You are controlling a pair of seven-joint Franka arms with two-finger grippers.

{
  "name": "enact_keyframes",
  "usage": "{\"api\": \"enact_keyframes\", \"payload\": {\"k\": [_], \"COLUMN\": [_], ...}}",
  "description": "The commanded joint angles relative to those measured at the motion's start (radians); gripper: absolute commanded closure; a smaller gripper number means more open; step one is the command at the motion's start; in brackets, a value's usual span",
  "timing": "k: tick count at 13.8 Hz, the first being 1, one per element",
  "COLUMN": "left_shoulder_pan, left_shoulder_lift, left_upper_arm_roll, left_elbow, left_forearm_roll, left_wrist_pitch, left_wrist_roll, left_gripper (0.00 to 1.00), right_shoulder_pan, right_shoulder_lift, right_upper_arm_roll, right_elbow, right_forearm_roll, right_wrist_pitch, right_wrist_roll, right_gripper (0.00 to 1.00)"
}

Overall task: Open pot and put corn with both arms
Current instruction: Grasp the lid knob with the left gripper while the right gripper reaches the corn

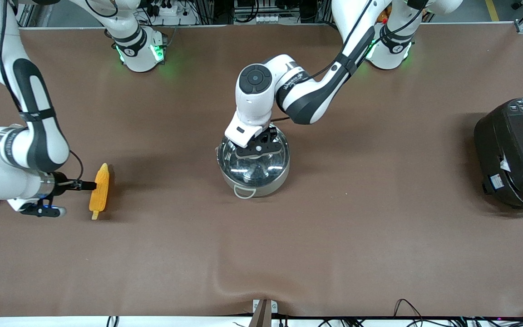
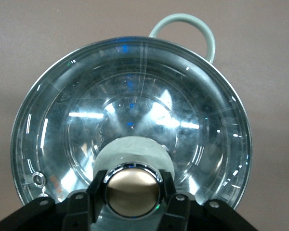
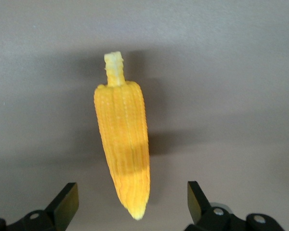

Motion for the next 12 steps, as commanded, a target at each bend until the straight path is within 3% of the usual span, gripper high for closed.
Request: {"api": "enact_keyframes", "payload": {"k": [1,3,12], "left_shoulder_pan": [-0.019,-0.013,0.053], "left_shoulder_lift": [0.007,0.001,-0.16], "left_upper_arm_roll": [0.005,0.005,0.005], "left_elbow": [0.016,0.016,0.008], "left_forearm_roll": [0.024,0.024,0.027], "left_wrist_pitch": [-0.006,-0.006,-0.14], "left_wrist_roll": [-0.023,-0.023,-0.007], "left_gripper": [0.83,0.98,1.0], "right_shoulder_pan": [-0.004,-0.01,0.01], "right_shoulder_lift": [-0.001,0.019,0.087], "right_upper_arm_roll": [0.005,0.005,0.003], "right_elbow": [-0.031,-0.05,-0.064], "right_forearm_roll": [0.005,0.005,-0.005], "right_wrist_pitch": [0.072,0.13,0.178], "right_wrist_roll": [-0.003,-0.006,-0.02], "right_gripper": [0.0,0.0,0.0]}}
